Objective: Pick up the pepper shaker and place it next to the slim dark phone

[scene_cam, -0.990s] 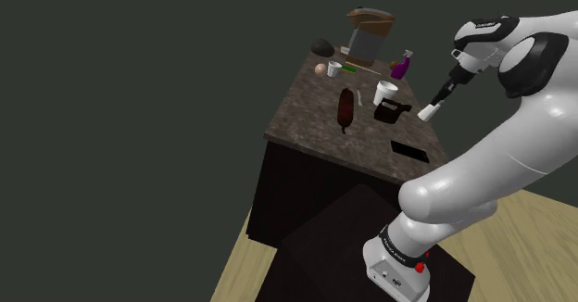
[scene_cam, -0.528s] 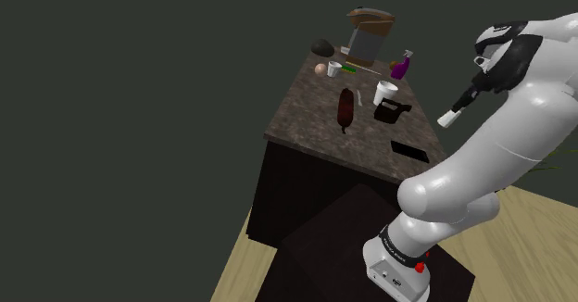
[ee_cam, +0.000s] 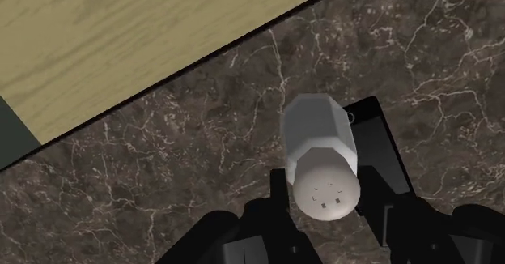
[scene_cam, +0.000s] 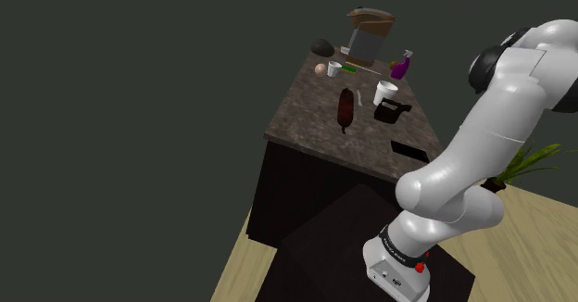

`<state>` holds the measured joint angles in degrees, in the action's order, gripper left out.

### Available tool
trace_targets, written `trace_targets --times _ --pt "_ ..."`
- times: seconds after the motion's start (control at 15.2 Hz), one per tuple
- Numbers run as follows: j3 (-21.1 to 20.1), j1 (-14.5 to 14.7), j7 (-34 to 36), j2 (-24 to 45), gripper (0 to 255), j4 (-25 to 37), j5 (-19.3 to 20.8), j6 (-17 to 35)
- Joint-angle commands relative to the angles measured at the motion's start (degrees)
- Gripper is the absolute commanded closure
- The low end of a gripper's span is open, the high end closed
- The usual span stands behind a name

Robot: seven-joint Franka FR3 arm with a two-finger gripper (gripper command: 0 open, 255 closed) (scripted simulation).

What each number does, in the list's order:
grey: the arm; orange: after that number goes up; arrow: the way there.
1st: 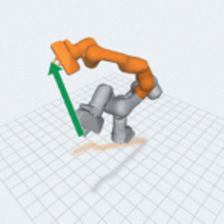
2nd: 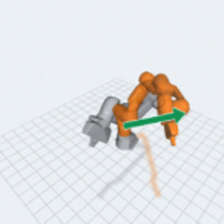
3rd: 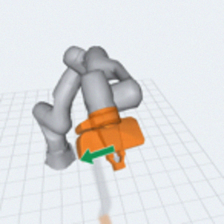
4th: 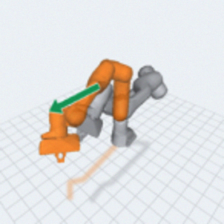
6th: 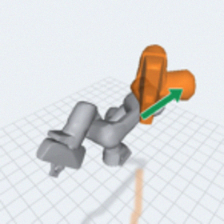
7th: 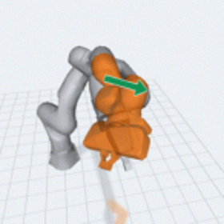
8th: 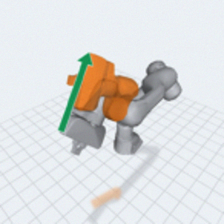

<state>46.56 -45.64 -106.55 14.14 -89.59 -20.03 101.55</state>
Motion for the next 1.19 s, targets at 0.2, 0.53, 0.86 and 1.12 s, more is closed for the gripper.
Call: trace_targets --times 0.2,0.53,0.86,1.12 --pt "0.1 -4.0 -4.3 4.1 255 2.5 -3.2 -0.4" --pt "-0.1 -3.5 -5.1 4.3 255 -1.2 -3.6 3.3" --pt "-0.5 -3.3 -6.1 4.8 255 -4.4 -4.3 6.7" --pt "-0.8 -3.3 -7.0 5.5 255 -6.7 -5.2 9.3"
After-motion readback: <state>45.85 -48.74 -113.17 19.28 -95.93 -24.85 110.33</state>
